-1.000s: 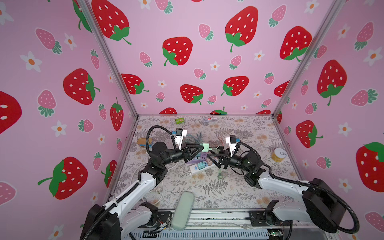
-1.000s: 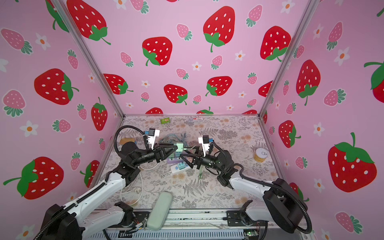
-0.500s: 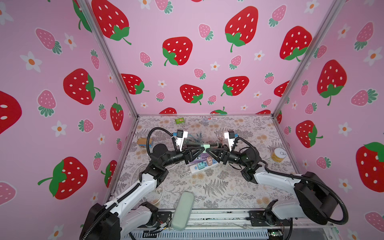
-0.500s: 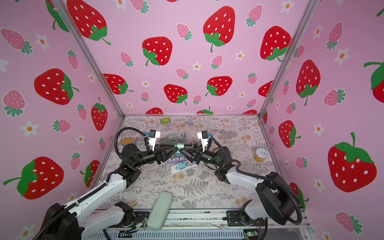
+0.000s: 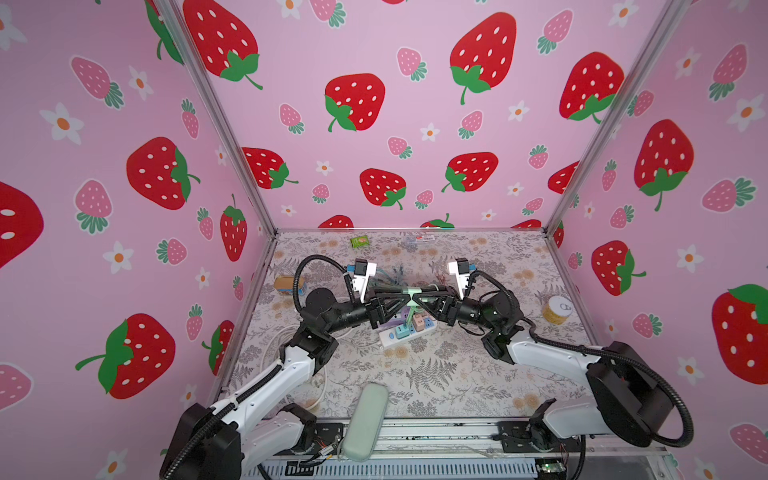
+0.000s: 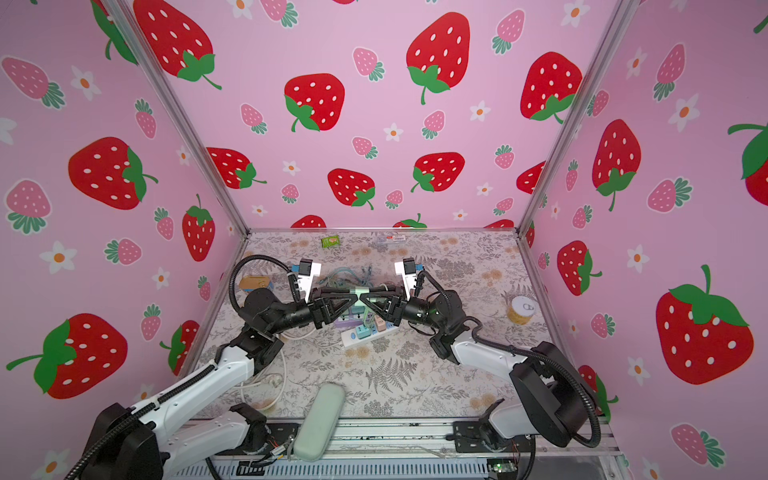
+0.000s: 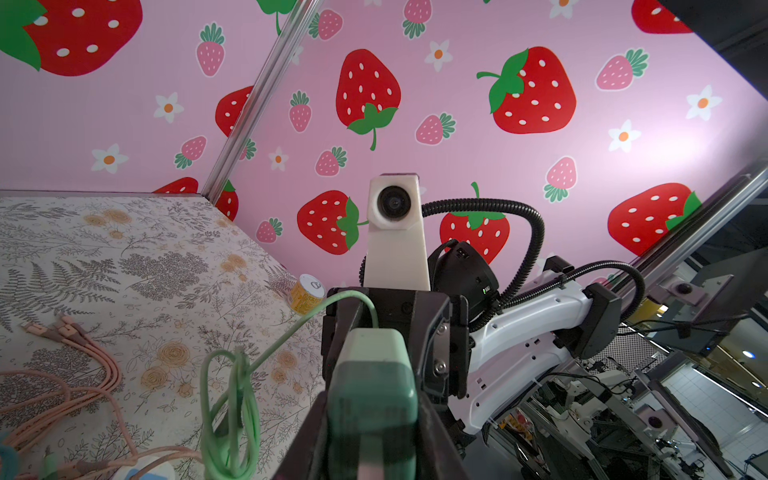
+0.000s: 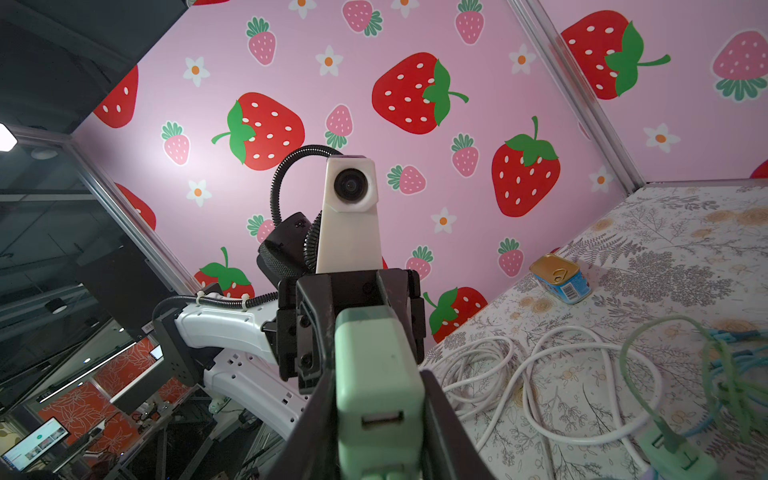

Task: Insert the plug

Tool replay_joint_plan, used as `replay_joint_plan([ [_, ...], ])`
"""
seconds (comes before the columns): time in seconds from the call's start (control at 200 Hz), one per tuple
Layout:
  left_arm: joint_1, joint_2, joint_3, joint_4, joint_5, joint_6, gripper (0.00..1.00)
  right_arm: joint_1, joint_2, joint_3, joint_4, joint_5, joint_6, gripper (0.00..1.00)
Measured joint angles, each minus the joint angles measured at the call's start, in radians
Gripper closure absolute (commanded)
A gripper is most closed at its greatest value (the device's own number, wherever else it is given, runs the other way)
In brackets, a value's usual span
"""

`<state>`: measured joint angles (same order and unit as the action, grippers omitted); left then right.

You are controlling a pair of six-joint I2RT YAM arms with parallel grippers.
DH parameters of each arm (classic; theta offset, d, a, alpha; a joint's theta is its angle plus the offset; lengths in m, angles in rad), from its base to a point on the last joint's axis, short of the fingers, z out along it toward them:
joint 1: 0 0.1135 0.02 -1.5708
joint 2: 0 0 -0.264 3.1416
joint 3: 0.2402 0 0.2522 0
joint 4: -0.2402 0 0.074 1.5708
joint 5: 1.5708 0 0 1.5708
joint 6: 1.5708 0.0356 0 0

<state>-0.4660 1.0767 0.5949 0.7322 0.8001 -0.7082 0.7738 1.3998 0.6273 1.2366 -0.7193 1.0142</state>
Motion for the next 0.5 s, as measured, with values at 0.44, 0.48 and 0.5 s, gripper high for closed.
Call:
replay_joint_plan([
  [0.44,0.000,0.002,0.007,-0.043,0.016,0.020,0.70,-0.009,-0.063,0.022,-0.178,-0.024,-0.093,0.89],
  [0.48,0.000,0.002,0.013,-0.050,0.020,0.023,0.67,-0.010,-0.078,0.027,-0.213,-0.024,-0.108,0.90],
  [0.5,0.000,0.002,0.015,-0.052,0.022,0.025,0.66,-0.011,-0.086,0.029,-0.229,-0.023,-0.118,0.90],
])
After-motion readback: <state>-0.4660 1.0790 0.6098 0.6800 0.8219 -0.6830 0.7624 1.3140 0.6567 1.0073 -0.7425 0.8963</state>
